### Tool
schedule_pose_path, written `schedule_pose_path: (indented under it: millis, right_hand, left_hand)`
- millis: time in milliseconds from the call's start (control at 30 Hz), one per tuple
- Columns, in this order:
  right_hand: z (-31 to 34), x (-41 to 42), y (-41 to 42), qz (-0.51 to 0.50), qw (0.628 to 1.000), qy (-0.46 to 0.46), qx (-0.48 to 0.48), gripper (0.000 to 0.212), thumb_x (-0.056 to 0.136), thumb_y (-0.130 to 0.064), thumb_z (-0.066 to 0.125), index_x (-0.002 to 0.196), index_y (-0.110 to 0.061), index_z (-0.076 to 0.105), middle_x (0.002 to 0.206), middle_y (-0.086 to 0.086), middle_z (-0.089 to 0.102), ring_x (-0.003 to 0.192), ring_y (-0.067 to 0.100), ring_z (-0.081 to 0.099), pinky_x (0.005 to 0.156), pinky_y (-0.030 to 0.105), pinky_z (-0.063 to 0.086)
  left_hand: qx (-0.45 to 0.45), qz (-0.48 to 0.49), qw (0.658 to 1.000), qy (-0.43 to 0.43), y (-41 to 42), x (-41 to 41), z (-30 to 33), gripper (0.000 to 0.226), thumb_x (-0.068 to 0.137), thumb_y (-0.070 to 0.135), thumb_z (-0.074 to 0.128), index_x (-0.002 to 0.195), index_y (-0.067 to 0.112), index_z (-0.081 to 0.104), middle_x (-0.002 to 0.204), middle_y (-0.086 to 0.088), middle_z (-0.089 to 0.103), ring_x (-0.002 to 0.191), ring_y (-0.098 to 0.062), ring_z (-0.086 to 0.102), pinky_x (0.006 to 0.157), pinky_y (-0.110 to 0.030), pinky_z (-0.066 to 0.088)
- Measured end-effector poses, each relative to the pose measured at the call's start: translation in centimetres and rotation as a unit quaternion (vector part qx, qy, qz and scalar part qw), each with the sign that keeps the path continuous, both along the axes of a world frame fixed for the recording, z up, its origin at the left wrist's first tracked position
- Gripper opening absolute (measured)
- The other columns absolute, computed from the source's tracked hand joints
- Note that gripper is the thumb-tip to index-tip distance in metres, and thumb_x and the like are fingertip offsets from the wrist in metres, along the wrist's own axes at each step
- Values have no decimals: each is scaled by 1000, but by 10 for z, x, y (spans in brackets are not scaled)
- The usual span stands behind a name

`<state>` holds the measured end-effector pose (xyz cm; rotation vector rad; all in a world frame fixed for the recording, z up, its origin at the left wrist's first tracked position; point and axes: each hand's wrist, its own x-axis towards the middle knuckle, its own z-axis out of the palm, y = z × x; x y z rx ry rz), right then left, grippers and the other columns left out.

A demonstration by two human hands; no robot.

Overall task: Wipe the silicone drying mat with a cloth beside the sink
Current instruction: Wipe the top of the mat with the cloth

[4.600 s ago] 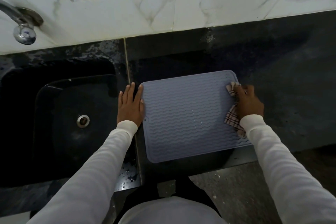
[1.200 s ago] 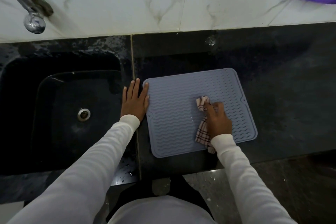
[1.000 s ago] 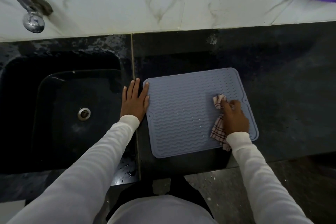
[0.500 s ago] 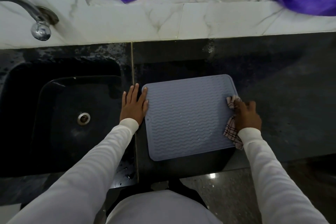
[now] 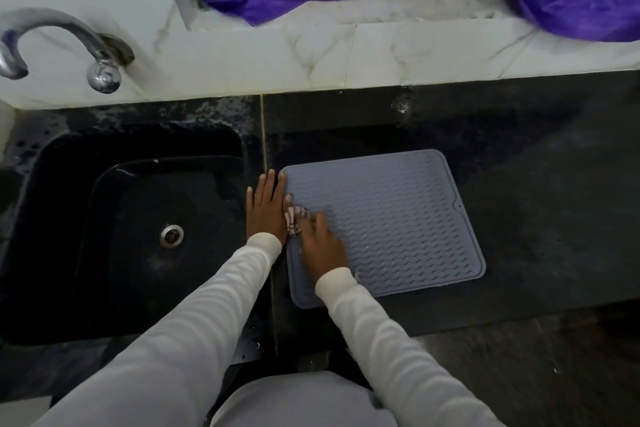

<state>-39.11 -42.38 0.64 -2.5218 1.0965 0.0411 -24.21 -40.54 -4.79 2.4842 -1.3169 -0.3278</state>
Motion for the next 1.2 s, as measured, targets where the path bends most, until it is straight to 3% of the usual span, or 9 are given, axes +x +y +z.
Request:
schedule_pose_path:
  millis: [100,200,400,533,833,1000,1200]
  right_hand:
    - [-2,-3,-2,5,999,9,-42,63,74,-14,77,131,-12,51,122,23,53,61,31,63,45,37,53]
    - [-6,-1,-4,31,996,27,-84,63,66,-17,83,124,-13,59,116,23,59,53,26,61,37,31,48]
    - [-3,-28,-27,29,995,34,-87,75,58,-19,86,127,-14,57,107,18,58,56,28,60,40,33,48]
    - [-8,-70,-65,-24,994,45,-92,62,72,-5,73,130,-13,55,110,22,55,59,34,60,42,38,47]
    - [-4,-171,-156,-128,976,147,-92,58,93,-21,50,146,-29,28,133,12,32,93,38,59,75,46,52]
    - [-3,-197,-180,-159,969,163,-98,56,92,-20,53,144,-25,32,124,15,34,81,39,60,69,44,52]
    - [-5,-194,-176,-186,969,138,-83,57,91,-21,54,143,-25,31,121,13,35,85,37,58,68,49,53]
  left_hand:
    - [9,10,1000,-11,0,-5,-3,55,106,30,27,157,21,9,165,-4,7,152,-22,1,122,-46,-2]
    - [24,7,1000,-16,0,-5,-5,55,106,32,24,157,21,6,165,-3,4,152,-21,-1,122,-46,-2]
    - [42,9,999,-21,-1,-8,-3,56,105,36,17,157,22,1,165,-2,-1,151,-20,-5,122,-45,-7]
    - [47,10,999,-19,-1,-6,-3,56,106,37,15,157,23,-1,165,-1,-1,151,-19,-6,122,-46,-6]
    - [47,15,998,-27,-1,-9,-1,56,104,38,11,157,24,5,165,-2,3,152,-20,-3,122,-47,-1]
    - [48,20,998,-35,-1,-9,-2,55,105,38,13,157,24,6,165,-1,4,152,-20,-2,122,-47,-1]
    - [43,20,998,-36,0,-10,-6,54,105,38,12,157,26,4,165,0,3,151,-18,-4,122,-47,-2]
